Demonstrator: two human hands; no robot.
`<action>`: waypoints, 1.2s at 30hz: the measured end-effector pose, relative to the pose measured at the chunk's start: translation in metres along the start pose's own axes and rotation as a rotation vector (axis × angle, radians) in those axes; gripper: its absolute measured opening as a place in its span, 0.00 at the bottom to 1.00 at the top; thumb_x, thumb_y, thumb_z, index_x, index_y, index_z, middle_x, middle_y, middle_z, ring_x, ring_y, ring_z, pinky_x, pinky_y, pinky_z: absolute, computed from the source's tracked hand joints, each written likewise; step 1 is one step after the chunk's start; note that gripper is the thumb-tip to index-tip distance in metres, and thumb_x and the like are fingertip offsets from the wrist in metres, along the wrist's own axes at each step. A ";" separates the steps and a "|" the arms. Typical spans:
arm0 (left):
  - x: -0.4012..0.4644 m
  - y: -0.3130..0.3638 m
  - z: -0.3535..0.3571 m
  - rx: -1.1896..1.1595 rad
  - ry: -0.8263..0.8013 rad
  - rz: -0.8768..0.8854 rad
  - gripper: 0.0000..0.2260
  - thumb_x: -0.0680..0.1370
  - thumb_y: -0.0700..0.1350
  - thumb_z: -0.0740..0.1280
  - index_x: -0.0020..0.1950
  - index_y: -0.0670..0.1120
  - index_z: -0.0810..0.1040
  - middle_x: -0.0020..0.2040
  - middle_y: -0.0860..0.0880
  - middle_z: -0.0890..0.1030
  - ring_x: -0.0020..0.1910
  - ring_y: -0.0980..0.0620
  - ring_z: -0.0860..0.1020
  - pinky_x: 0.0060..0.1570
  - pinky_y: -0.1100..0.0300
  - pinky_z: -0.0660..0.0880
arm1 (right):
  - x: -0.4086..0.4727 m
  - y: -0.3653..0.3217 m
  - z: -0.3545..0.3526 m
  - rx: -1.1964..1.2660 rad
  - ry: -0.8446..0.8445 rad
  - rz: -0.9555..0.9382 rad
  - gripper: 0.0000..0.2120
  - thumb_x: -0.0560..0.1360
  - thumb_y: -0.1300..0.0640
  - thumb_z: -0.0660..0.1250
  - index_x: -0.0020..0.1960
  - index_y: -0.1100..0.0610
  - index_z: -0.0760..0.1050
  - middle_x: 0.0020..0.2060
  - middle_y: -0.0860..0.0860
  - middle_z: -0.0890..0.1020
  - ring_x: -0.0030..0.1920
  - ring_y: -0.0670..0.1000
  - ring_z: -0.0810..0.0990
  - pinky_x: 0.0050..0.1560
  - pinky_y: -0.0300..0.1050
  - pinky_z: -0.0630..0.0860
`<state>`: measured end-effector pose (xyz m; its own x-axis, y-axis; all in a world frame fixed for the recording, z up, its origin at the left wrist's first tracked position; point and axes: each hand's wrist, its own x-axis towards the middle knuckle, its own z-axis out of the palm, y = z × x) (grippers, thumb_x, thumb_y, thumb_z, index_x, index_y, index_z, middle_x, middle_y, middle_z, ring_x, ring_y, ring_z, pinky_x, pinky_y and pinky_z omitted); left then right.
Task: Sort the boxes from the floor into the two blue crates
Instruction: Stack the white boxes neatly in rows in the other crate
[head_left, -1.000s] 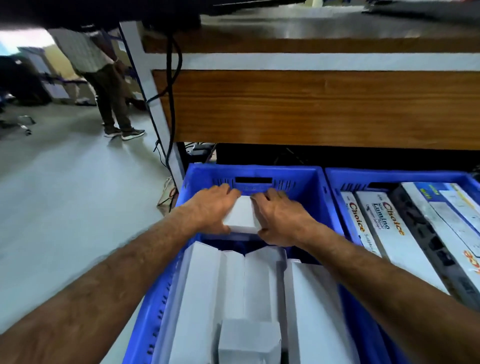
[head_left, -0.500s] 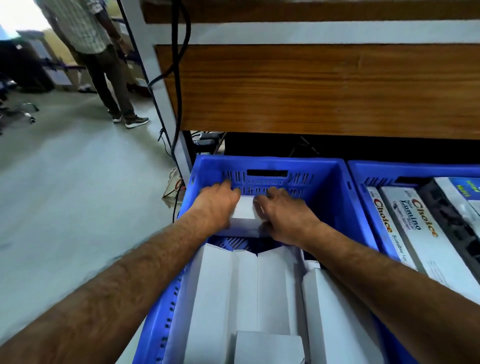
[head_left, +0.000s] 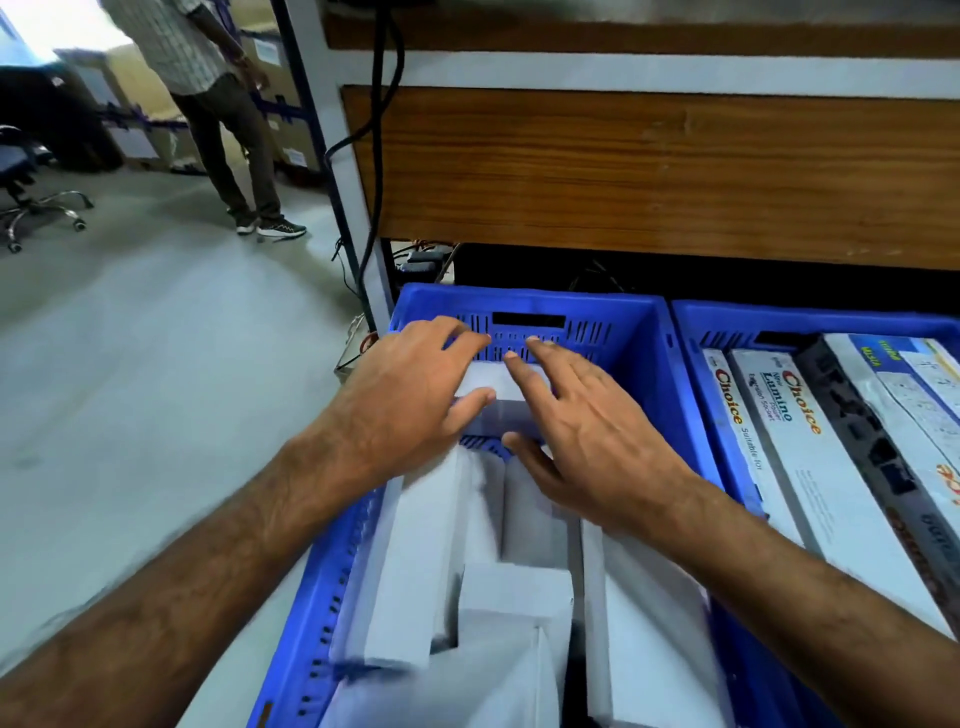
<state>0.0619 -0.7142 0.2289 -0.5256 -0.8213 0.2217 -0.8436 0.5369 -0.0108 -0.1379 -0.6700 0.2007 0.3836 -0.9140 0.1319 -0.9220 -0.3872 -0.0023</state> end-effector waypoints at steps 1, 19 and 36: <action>-0.009 0.005 -0.005 -0.013 0.019 -0.014 0.26 0.82 0.61 0.58 0.77 0.51 0.68 0.71 0.51 0.72 0.67 0.50 0.73 0.64 0.53 0.72 | -0.007 -0.005 -0.005 0.014 0.015 -0.001 0.34 0.83 0.41 0.55 0.83 0.59 0.54 0.80 0.61 0.59 0.79 0.59 0.60 0.79 0.53 0.57; -0.161 0.080 -0.007 -0.109 -0.043 -0.628 0.39 0.69 0.69 0.68 0.75 0.53 0.62 0.63 0.50 0.76 0.61 0.47 0.77 0.55 0.53 0.75 | -0.046 -0.092 -0.011 0.045 -0.110 -0.192 0.46 0.73 0.53 0.72 0.82 0.41 0.50 0.81 0.59 0.52 0.66 0.59 0.76 0.47 0.49 0.74; -0.129 0.056 -0.048 -0.748 0.301 -0.553 0.19 0.70 0.56 0.67 0.62 0.58 0.74 0.49 0.55 0.82 0.39 0.54 0.79 0.42 0.57 0.76 | -0.058 -0.056 -0.023 -0.016 0.202 -0.022 0.51 0.67 0.41 0.77 0.81 0.53 0.56 0.74 0.60 0.69 0.70 0.60 0.69 0.69 0.55 0.69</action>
<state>0.0875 -0.5691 0.2467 0.0611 -0.9662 0.2504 -0.6200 0.1599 0.7682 -0.1102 -0.5923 0.2164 0.3864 -0.8622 0.3275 -0.9150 -0.4031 0.0181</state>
